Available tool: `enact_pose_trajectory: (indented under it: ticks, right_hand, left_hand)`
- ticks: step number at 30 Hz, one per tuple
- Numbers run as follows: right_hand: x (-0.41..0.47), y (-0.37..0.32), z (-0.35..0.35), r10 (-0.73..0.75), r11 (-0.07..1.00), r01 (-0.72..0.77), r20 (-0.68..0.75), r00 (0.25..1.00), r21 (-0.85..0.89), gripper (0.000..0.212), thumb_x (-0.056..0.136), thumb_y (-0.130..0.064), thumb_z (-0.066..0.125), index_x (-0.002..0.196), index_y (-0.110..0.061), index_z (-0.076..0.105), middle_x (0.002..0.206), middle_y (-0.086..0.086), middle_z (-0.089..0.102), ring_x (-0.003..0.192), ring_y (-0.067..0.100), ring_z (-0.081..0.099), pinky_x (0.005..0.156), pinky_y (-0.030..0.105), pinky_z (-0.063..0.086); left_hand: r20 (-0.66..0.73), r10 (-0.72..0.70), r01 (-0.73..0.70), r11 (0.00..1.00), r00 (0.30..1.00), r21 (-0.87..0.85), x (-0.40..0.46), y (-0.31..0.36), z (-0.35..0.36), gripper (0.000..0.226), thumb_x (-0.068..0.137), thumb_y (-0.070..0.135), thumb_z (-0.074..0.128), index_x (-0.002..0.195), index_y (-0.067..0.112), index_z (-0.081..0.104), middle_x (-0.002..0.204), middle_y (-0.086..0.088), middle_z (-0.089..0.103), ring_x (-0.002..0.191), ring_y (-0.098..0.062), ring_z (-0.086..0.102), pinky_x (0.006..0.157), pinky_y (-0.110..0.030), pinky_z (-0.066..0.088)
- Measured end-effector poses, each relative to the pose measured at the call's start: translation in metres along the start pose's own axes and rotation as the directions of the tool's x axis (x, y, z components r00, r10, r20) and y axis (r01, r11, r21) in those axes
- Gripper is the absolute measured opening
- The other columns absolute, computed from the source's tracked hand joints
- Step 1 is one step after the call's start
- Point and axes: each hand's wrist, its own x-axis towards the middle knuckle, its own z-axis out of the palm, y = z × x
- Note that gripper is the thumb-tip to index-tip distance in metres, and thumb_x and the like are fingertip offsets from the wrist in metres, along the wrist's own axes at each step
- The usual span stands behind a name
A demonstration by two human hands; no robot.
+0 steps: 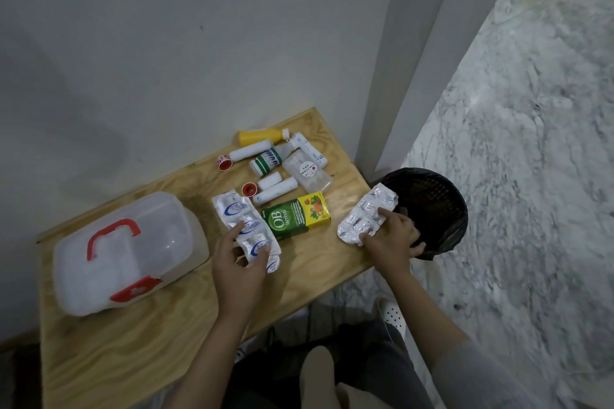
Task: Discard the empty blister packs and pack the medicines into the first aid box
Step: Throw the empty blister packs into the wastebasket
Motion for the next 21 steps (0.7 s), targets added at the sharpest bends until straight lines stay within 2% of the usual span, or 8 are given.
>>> enact_pose_trajectory:
  ticks: [3,5,9,12,14,15,18,21]
  right_hand:
    - [0.004,-0.003,-0.005,-0.061,0.998,0.061,0.029,0.998,0.03,0.053,0.067,-0.014,0.067,0.118,-0.024,0.055,0.129,0.002,0.048,0.126,0.023,0.04,0.111,0.06,0.001]
    - [0.006,-0.003,-0.008,-0.107,0.988,0.103,0.025,0.994,0.116,0.052,0.067,-0.012,0.067,0.118,-0.019,0.056,0.123,0.003,0.049,0.111,0.019,0.05,0.111,0.057,0.019]
    - [0.016,0.0,-0.027,-0.118,0.946,0.127,-0.047,0.992,0.298,0.05,0.071,-0.003,0.066,0.119,-0.011,0.056,0.117,0.002,0.046,0.087,0.008,0.053,0.086,0.04,0.051]
    - [0.03,0.008,-0.045,-0.077,0.93,0.112,-0.111,0.991,0.349,0.049,0.075,0.002,0.065,0.121,-0.006,0.053,0.121,0.005,0.045,0.079,-0.002,0.053,0.071,0.012,0.046]
    - [0.045,0.019,-0.056,-0.007,0.922,0.061,-0.139,0.99,0.382,0.05,0.076,0.003,0.064,0.124,-0.005,0.051,0.121,0.003,0.042,0.083,0.0,0.053,0.069,0.005,0.042]
    - [0.054,0.027,-0.06,0.031,0.913,0.031,-0.145,0.989,0.407,0.052,0.077,0.004,0.063,0.126,-0.005,0.049,0.123,0.004,0.041,0.089,0.005,0.054,0.074,0.007,0.043]
    - [0.085,0.055,-0.071,0.147,0.905,-0.068,-0.156,0.977,0.421,0.055,0.077,0.004,0.06,0.129,-0.004,0.047,0.127,0.009,0.041,0.102,0.023,0.055,0.084,0.034,0.051]
    - [0.119,0.085,-0.079,0.235,0.903,-0.164,-0.137,0.962,0.398,0.041,0.073,0.004,0.056,0.114,0.0,0.057,0.111,0.007,0.048,0.092,0.017,0.051,0.074,0.033,0.046]
  left_hand:
    - [0.039,0.032,-0.031,0.999,0.999,-0.037,0.006,0.014,0.018,0.052,0.076,-0.002,0.073,0.123,0.015,0.058,0.122,-0.003,0.057,0.1,-0.011,0.064,0.074,-0.018,0.055]
    - [0.095,0.058,-0.054,0.998,0.994,-0.036,0.012,0.02,0.035,0.052,0.076,0.0,0.074,0.122,0.019,0.059,0.125,-0.003,0.057,0.106,-0.014,0.063,0.08,-0.026,0.056]
    - [0.243,0.079,-0.071,0.997,0.967,-0.044,0.022,0.033,0.078,0.052,0.078,0.002,0.073,0.123,0.022,0.057,0.127,0.0,0.059,0.111,-0.016,0.062,0.085,-0.034,0.056]
    - [0.353,0.125,-0.141,0.99,0.927,0.02,0.03,0.04,0.118,0.054,0.077,0.003,0.073,0.121,0.028,0.056,0.122,0.006,0.059,0.107,-0.012,0.063,0.083,-0.033,0.056]
    - [0.432,0.152,-0.207,0.975,0.889,0.082,0.034,0.041,0.151,0.054,0.076,0.008,0.074,0.124,0.023,0.056,0.12,0.008,0.056,0.11,-0.014,0.059,0.087,-0.038,0.055]
    - [0.472,0.162,-0.241,0.964,0.867,0.111,0.036,0.042,0.17,0.054,0.076,0.009,0.074,0.125,0.019,0.055,0.119,0.007,0.055,0.112,-0.015,0.058,0.089,-0.038,0.053]
    - [0.609,0.124,-0.298,0.935,0.783,0.192,0.04,0.043,0.238,0.056,0.078,0.011,0.072,0.13,0.011,0.053,0.122,-0.005,0.056,0.113,-0.02,0.056,0.094,-0.033,0.047]
    - [0.704,0.009,-0.316,0.897,0.71,0.308,0.041,0.036,0.306,0.054,0.08,0.007,0.065,0.132,0.006,0.052,0.127,-0.013,0.055,0.117,-0.025,0.054,0.091,-0.018,0.037]
